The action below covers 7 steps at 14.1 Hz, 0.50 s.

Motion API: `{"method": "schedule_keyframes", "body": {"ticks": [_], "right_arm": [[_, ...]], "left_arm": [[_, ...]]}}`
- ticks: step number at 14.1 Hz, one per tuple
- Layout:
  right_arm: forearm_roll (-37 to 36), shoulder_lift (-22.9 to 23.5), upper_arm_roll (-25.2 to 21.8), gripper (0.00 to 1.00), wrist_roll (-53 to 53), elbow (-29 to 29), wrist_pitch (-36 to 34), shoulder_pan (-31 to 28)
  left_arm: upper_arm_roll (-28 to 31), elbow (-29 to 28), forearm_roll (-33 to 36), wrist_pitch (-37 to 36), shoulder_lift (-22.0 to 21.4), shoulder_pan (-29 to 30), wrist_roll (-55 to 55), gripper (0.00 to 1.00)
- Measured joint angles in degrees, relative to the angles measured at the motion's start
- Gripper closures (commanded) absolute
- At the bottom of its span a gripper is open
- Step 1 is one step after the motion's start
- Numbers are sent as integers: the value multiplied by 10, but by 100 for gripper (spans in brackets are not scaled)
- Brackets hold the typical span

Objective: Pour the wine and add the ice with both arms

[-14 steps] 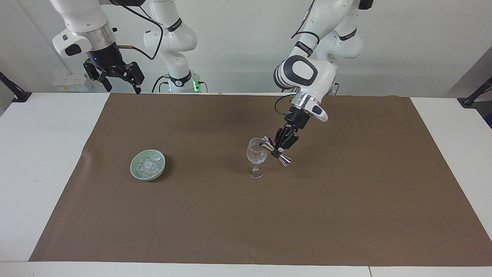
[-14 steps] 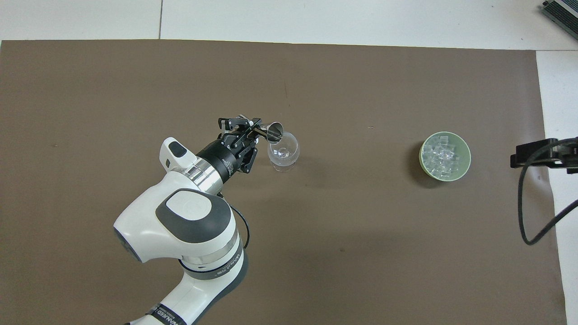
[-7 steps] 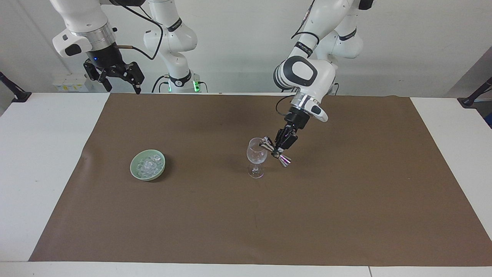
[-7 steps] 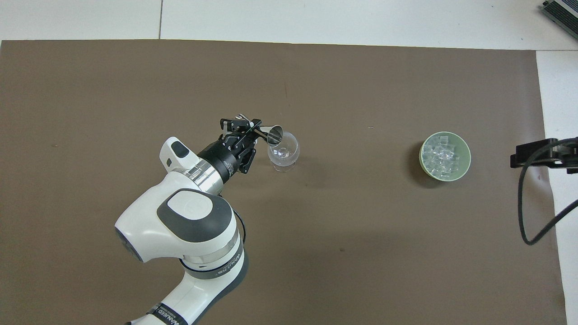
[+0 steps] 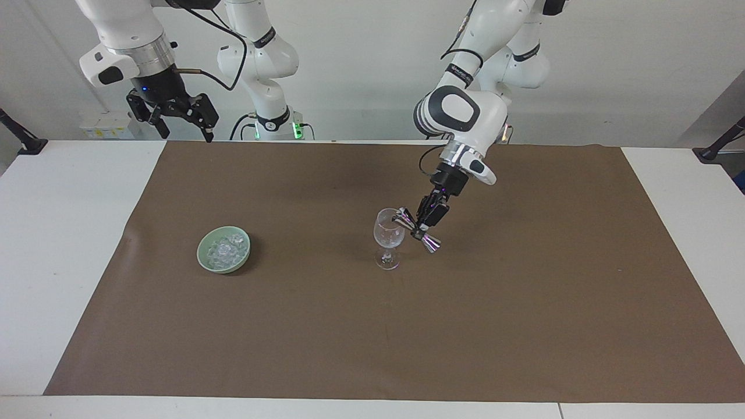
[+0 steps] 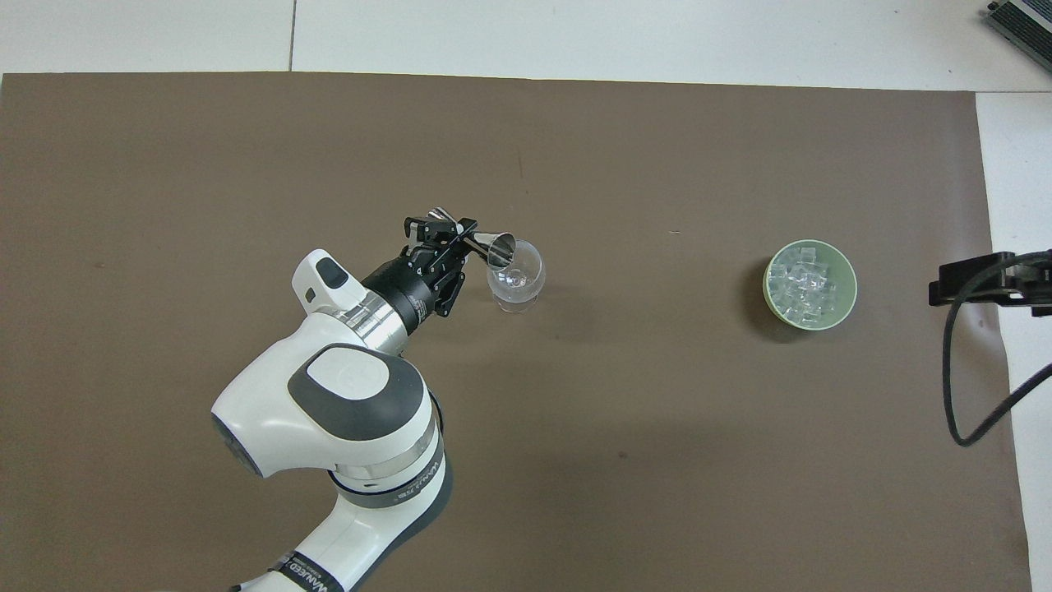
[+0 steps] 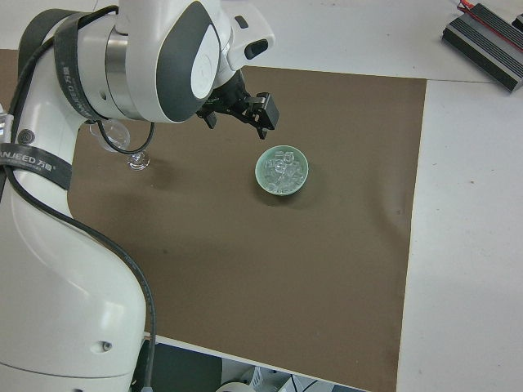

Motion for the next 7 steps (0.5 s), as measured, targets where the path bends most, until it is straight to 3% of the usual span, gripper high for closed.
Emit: {"method": "schedule_keyframes", "body": {"ticks": [7], "right_arm": [[0, 0, 0, 0, 0, 0, 0, 0]], "left_arm": [[0, 1, 0, 5, 0, 0, 29, 100]]}}
